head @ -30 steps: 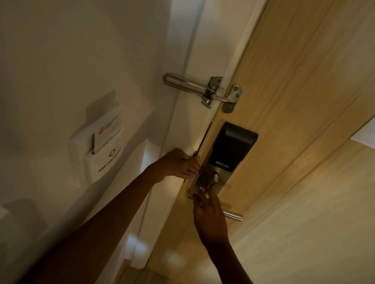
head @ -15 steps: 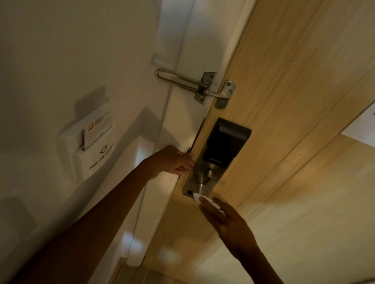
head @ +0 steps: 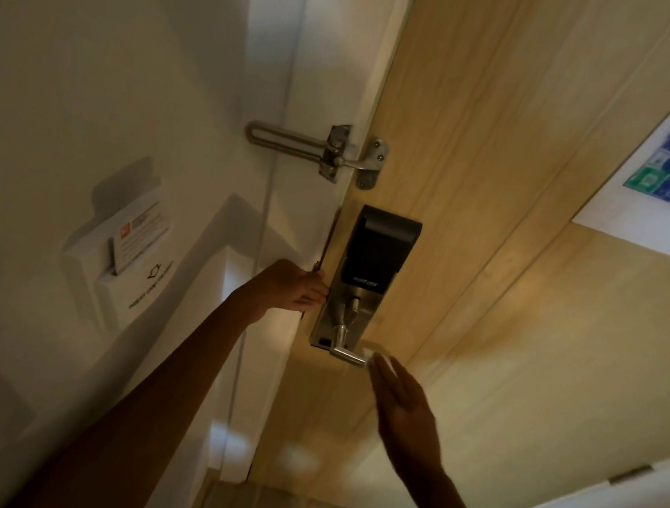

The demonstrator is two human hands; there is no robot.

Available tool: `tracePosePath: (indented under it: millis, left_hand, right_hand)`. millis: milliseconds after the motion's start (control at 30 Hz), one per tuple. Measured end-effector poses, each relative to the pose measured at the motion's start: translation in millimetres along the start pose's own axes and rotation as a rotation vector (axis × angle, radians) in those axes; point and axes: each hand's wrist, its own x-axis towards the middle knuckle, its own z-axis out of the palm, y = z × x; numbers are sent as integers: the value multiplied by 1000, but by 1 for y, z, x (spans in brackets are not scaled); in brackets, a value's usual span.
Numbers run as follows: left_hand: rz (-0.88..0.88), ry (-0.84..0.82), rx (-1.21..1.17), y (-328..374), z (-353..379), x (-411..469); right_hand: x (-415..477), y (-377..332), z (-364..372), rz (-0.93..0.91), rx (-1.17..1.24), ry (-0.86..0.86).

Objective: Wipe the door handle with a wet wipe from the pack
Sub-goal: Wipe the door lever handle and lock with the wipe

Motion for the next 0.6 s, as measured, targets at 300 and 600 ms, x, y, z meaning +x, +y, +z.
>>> tracePosePath:
  millis: [300, 600]
  left_hand:
    - [-62, 13, -159, 3, 4, 1]
    - [58, 32, -4, -5, 4, 1]
  right_hand:
    - [69, -72, 5, 354, 168, 65]
    - [34, 20, -23, 388, 436, 81]
